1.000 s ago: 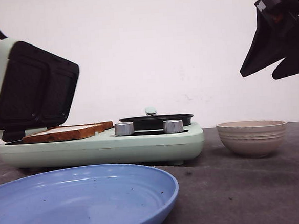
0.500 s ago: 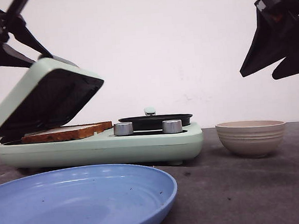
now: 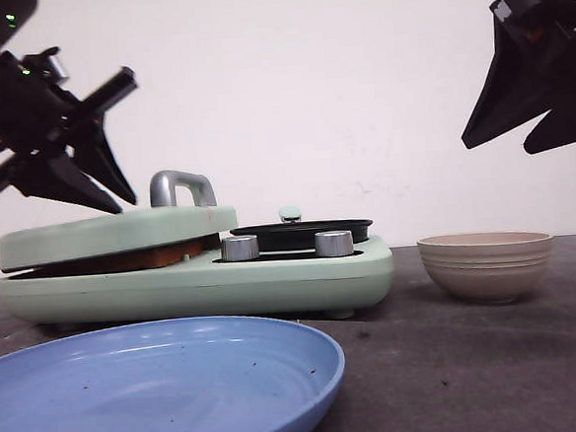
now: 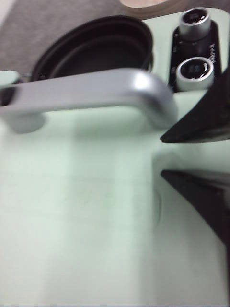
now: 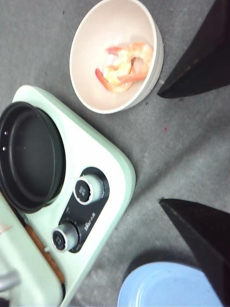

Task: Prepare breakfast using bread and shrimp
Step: 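Swing the grill lid down over the bread with the left gripper, then release the lid handle and raise the left gripper away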

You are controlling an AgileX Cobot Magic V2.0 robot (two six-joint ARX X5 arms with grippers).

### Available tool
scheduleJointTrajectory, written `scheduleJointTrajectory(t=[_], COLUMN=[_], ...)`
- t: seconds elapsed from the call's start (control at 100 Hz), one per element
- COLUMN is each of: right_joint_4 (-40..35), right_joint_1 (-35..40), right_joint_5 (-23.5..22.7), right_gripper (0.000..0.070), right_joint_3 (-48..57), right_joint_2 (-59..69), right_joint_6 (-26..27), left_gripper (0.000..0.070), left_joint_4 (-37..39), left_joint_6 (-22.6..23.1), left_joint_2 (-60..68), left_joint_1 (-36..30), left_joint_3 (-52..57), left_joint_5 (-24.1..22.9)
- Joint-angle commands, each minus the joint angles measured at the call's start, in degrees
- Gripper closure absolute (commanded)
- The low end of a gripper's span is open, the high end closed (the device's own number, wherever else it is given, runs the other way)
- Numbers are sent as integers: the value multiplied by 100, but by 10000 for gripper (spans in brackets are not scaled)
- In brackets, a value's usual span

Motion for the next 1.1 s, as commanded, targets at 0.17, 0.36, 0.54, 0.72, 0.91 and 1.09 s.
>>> scheduleJointTrajectory(t=[0.17, 0.36, 0.54, 0.72, 0.91, 1.09], right_joint_4=[4, 11, 4, -26, -26, -26], right_joint_1=[35, 35, 35, 35, 35, 35], right_joint_5=[-2, 2, 0, 0, -2, -17], right_gripper=[291, 291, 291, 291, 291, 291], right_joint_3=[2, 2, 2, 2, 2, 4], right_joint_2=[31, 31, 31, 31, 26, 26], right_joint_6=[59, 59, 61, 61, 66, 173], left_gripper=[690, 690, 690, 690, 690, 690], left_joint_4=[269, 297, 256, 214, 28, -144], left_joint_6=[151, 96, 170, 463, 874, 1226], left_joint_2=[109, -63, -326, -850, -1635, -2483], left_joint_1=[-138, -120, -120, -120, -120, -120], left_joint_3=[35, 168, 348, 420, 420, 420], left_joint_5=[-24, -31, -28, -28, -122, -505])
